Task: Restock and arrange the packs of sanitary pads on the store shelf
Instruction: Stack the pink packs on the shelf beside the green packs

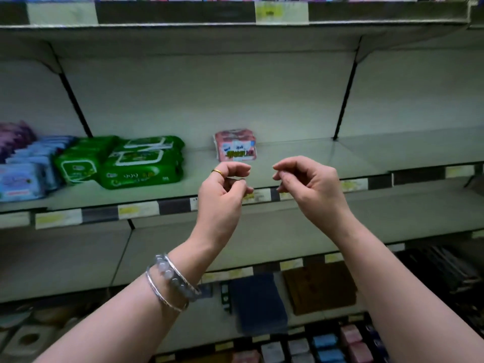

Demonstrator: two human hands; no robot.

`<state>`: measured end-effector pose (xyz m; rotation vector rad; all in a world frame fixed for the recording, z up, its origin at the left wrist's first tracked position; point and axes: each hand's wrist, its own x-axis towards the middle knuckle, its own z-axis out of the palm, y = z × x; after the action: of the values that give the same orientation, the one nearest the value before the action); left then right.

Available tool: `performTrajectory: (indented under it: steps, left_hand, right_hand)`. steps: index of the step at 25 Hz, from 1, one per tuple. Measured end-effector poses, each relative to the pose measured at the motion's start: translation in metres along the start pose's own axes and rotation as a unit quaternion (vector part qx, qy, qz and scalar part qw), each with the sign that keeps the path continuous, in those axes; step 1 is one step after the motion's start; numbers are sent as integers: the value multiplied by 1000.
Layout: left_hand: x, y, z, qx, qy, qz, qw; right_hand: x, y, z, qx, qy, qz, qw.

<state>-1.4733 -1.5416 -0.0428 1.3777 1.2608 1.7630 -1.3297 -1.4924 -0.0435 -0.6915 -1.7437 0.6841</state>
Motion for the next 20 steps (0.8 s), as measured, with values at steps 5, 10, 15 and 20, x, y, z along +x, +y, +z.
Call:
performTrajectory:
  steps: [5, 10, 15, 20]
  left_hand:
    - [30, -4, 7, 26, 16, -1, 1000]
    - [69, -18, 31, 80, 51, -7, 995]
    - [95, -41, 33, 101, 110, -48, 988]
    - [120, -71, 26, 141, 144, -96, 975]
  right_hand:
    - [31, 11, -9, -35, -27, -3, 999]
    - [73, 38, -31, -44, -52, -22, 997]
    - [115, 82, -30, -25, -87, 45, 995]
    - [142, 123, -7, -78, -150, 65, 983]
